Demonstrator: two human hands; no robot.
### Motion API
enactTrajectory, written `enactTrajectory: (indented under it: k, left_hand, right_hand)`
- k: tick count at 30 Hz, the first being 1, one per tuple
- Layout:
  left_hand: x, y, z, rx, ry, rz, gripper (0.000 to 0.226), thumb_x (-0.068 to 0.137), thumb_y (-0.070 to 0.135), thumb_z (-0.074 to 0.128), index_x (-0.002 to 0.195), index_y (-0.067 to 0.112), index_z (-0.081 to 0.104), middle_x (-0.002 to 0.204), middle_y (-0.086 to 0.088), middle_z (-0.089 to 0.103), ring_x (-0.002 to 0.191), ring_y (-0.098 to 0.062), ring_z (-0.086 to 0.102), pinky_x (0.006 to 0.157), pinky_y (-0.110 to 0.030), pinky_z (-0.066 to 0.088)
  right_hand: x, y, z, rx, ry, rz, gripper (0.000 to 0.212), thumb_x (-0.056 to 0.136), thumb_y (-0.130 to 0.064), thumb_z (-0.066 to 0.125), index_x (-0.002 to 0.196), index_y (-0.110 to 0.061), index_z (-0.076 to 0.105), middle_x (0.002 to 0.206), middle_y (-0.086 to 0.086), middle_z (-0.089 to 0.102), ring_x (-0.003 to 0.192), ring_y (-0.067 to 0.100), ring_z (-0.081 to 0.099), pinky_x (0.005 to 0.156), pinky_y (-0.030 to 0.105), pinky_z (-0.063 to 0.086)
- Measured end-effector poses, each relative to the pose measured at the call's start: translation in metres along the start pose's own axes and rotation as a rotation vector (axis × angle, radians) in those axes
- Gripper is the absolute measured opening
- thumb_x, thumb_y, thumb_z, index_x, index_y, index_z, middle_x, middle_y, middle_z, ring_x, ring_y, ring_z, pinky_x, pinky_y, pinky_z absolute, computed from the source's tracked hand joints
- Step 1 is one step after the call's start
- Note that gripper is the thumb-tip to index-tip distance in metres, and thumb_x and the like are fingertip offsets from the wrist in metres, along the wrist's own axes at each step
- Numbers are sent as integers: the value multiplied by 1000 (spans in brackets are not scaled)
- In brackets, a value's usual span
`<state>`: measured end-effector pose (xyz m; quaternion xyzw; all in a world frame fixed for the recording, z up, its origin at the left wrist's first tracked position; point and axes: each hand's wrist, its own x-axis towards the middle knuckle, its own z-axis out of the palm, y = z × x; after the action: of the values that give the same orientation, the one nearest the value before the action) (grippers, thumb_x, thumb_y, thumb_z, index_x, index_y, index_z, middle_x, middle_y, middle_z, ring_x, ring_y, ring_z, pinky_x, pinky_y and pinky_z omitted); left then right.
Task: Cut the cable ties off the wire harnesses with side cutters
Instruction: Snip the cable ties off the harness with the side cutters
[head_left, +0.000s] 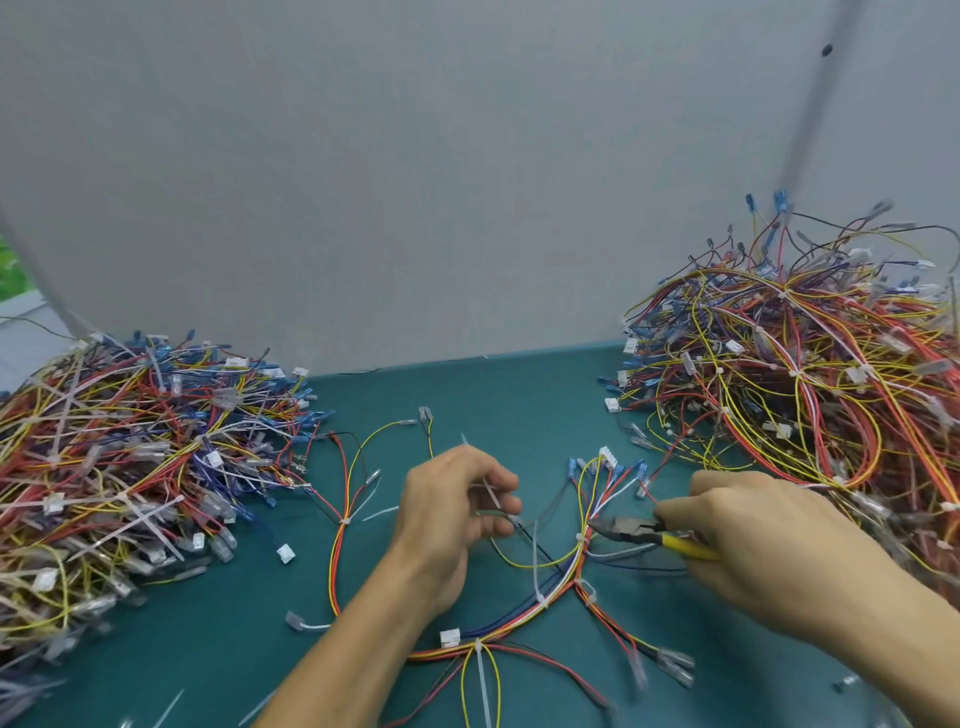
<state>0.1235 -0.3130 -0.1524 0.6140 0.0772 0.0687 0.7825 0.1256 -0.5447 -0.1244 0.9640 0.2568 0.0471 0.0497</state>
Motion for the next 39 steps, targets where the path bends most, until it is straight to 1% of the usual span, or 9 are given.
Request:
enactTrajectory:
  k: [7,11,15,24,27,29,32,36,39]
  left_hand:
    - [-15,18,-7,117,-216,74,13,63,6,45,64,13,56,49,1,31,44,-14,27,44,-22,29]
    - [-29,5,-12,576,-428,304,14,72,14,65,76,27,67,49,12,27,49,-9,25,50,-20,25]
    - [-30,-10,-10,874,-539,318,22,78,17,71,97,27,73,46,9,33,48,-7,27,50,-15,26]
    - [-26,-25,0,869,-499,360,16,79,26,76,95,23,77,62,21,60,49,6,47,53,-5,32]
    - [-25,-29,2,837,-494,348,15,83,32,68,98,32,69,81,1,71,63,-8,57,64,-27,48]
    - [-24,-31,2,827,-487,332,14,84,33,65,97,31,68,77,-5,70,63,-19,56,65,-31,47]
    - [-24,-31,1,842,-497,344,13,83,31,69,95,29,73,50,10,53,47,-4,35,49,-17,30]
    - [-23,-30,3,865,-504,336,13,83,31,70,96,30,74,61,10,64,52,-8,49,55,-22,41]
    - [-24,-30,4,862,-499,364,7,85,25,68,86,23,75,50,10,52,46,-5,37,50,-16,30]
  right_hand:
    - [-15,8,-11,59,-142,-66,19,82,-35,47,101,-37,53,80,-13,39,95,12,54,75,30,47]
    - [-20,7,-8,48,-200,-97,7,77,-31,45,81,-35,43,84,-11,42,96,12,54,71,30,45]
    - [-20,4,-2,60,-216,-94,12,74,-30,46,84,-32,42,86,-10,41,95,15,55,72,34,48]
    - [-21,6,10,98,-164,-87,22,76,-32,45,98,-30,48,91,-11,41,95,13,54,74,32,47]
    - [-21,6,10,104,-163,-87,22,77,-34,45,99,-32,48,91,-11,41,94,13,54,73,31,47]
    - [-21,6,10,110,-166,-79,25,77,-35,47,101,-31,48,90,-10,41,94,14,54,74,32,47]
    - [-22,4,10,112,-172,-79,19,78,-35,48,97,-30,46,90,-11,40,95,15,54,74,33,46]
    - [-21,-1,10,116,-188,-74,11,81,-34,48,88,-33,41,89,-11,39,96,17,54,73,32,43]
    - [-20,-4,12,107,-194,-61,12,82,-34,48,93,-32,44,90,-10,39,97,18,54,71,32,41]
